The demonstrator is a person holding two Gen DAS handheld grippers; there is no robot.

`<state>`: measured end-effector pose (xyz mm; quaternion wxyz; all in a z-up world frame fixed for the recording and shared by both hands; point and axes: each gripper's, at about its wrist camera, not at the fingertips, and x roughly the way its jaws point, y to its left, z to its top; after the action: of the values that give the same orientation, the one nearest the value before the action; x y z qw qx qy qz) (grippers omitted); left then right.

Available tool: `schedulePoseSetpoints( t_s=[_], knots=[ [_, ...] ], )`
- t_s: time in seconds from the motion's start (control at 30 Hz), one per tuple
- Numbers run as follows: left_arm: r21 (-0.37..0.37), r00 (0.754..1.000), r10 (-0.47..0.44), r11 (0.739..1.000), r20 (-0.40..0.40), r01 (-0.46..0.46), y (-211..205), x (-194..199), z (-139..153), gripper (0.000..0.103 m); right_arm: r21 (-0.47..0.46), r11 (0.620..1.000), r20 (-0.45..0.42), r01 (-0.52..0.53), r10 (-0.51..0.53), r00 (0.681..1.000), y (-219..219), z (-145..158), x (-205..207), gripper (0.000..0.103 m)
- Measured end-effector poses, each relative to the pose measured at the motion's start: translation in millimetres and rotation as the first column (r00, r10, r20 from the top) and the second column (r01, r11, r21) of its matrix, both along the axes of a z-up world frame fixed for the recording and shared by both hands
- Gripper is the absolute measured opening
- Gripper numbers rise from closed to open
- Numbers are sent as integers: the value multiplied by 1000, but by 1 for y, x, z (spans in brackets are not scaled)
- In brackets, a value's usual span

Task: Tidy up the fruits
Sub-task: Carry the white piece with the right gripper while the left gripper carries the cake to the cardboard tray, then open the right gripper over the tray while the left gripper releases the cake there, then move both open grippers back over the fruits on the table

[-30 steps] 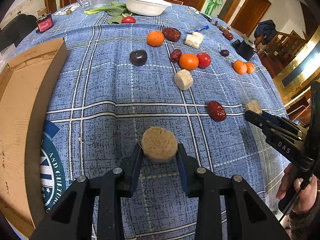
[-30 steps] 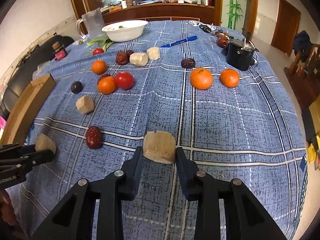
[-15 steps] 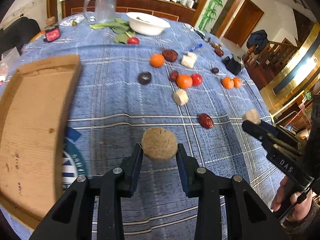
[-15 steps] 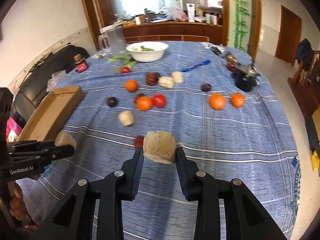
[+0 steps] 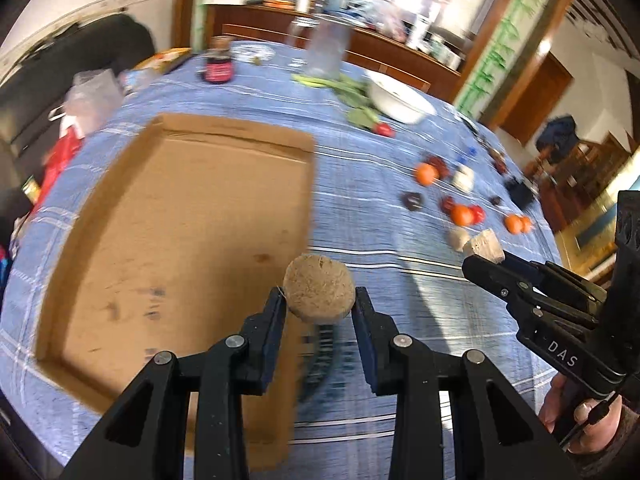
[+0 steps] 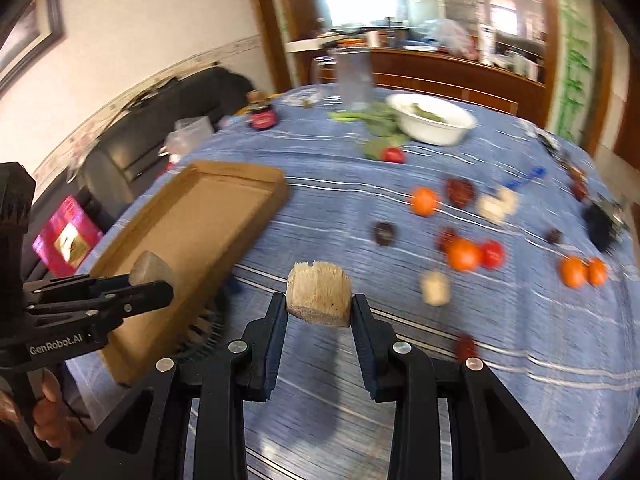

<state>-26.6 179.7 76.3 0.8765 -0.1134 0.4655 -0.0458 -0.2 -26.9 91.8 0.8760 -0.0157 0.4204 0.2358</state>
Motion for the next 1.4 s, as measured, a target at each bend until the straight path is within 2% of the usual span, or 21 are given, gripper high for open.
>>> schedulePoseSetpoints(
  t_s=[0.2, 0.37, 0.57, 0.7, 0.83, 1.03, 1.17, 1.27, 1.4],
  knots=[
    [14, 992, 127, 992, -15, -127, 59, -13, -10, 33, 23, 992, -29, -124, 125, 992, 69, -4, 11, 36],
    [34, 974, 223, 975, -44, -221, 101, -19, -25, 33, 25, 977, -74, -210, 211, 975, 124, -20, 23, 36],
    [65, 961, 268, 962, -66, -264, 129, -23, -39, 33, 17, 958, -151, -285, 284, 947, 187, -50, 35, 36],
    [75, 962, 264, 963, -72, -259, 135, -23, -44, 33, 0, 950, -167, -314, 309, 936, 216, -58, 41, 36],
    [108, 967, 248, 965, -62, -241, 134, -21, -49, 33, -11, 946, -194, -324, 315, 929, 230, -65, 51, 37],
    [121, 969, 237, 966, -76, -227, 132, -20, -55, 34, -51, 939, -176, -341, 328, 928, 236, -65, 48, 39],
    [136, 969, 241, 963, -58, -232, 130, -23, -49, 49, -61, 940, -171, -336, 322, 931, 227, -62, 43, 40],
    [157, 967, 251, 958, -40, -242, 127, -28, -44, 57, -72, 944, -149, -323, 310, 939, 215, -57, 37, 40],
    [161, 964, 266, 952, -19, -260, 123, -33, -35, 57, -71, 957, -102, -281, 273, 957, 192, -43, 27, 40]
  ],
)
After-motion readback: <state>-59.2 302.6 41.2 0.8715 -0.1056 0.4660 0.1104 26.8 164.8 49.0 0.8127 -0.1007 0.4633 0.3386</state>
